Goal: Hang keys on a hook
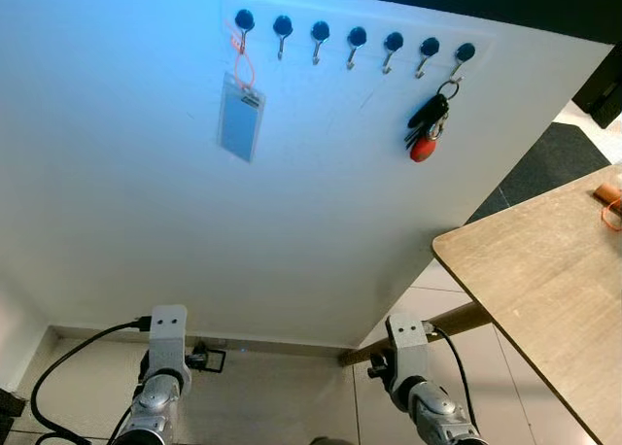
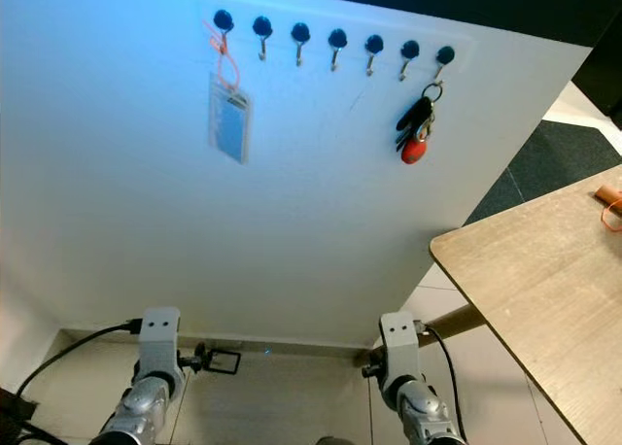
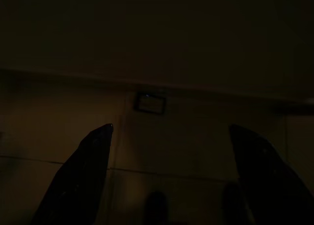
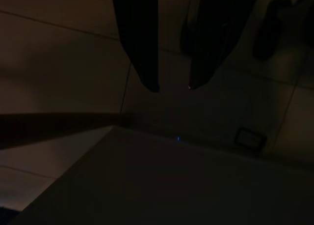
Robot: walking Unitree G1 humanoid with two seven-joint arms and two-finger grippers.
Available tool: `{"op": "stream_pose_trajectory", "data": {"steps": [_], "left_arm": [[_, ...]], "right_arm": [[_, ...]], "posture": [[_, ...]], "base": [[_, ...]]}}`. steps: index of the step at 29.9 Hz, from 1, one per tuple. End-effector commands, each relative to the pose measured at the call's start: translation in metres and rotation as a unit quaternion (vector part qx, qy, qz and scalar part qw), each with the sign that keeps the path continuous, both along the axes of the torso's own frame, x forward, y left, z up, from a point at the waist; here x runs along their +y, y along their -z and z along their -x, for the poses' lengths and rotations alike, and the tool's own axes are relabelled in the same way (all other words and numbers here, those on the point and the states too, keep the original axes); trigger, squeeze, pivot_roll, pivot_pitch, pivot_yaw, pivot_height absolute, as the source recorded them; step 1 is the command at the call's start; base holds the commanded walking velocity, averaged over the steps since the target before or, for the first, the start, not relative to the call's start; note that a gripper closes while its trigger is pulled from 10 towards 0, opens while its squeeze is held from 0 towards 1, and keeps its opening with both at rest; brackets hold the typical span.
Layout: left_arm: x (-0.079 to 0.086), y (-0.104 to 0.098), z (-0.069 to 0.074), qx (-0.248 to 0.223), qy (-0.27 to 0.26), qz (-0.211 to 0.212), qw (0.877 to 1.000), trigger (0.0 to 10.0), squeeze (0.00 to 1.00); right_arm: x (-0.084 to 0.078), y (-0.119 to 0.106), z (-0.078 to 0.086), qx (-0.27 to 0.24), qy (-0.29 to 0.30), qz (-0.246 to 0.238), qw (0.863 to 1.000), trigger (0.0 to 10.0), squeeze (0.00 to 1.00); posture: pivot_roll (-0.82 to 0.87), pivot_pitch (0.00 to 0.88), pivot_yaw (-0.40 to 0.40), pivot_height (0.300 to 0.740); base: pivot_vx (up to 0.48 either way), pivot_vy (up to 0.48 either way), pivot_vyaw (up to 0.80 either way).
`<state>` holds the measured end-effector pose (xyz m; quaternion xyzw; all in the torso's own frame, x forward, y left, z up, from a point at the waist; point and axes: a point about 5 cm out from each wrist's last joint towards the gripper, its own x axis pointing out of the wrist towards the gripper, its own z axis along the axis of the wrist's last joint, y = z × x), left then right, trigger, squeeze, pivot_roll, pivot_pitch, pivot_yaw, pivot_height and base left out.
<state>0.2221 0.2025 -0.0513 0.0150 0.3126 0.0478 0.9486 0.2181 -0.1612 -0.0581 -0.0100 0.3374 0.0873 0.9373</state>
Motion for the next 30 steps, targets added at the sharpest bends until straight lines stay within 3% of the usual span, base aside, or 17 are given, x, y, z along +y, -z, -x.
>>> {"op": "stream_pose_trajectory", "data": {"steps": [1, 7, 14, 30], "left_arm": [[-0.009, 0.006, 0.007, 0.012, 0.021, 0.006, 1.000, 10.0, 0.00], [-0.013, 0.006, 0.006, 0.007, 0.029, -0.003, 1.000, 10.0, 0.00], [-0.014, 0.007, 0.009, 0.005, 0.037, 0.000, 0.999, 10.0, 0.00], [-0.014, 0.007, 0.010, 0.002, 0.036, -0.001, 0.999, 10.0, 0.00]], "right_arm": [[-0.007, 0.008, 0.011, 0.031, 0.005, 0.019, 0.999, 10.0, 0.00], [-0.007, 0.012, 0.017, 0.043, 0.005, 0.022, 0.999, 10.0, 0.00], [-0.003, 0.013, 0.017, 0.042, 0.000, 0.018, 0.999, 10.0, 0.00], [0.003, 0.012, 0.014, 0.036, -0.014, 0.016, 0.999, 10.0, 0.00]], "posture": [[0.09, 0.000, -0.125, 0.740], [0.10, 0.000, -0.136, 0.740], [0.10, 0.006, -0.127, 0.740], [0.11, 0.009, -0.132, 0.740]], "base": [[0.000, 0.000, 0.00], [0.000, 0.000, 0.00], [0.000, 0.000, -0.49], [0.000, 0.000, -0.76]]}}
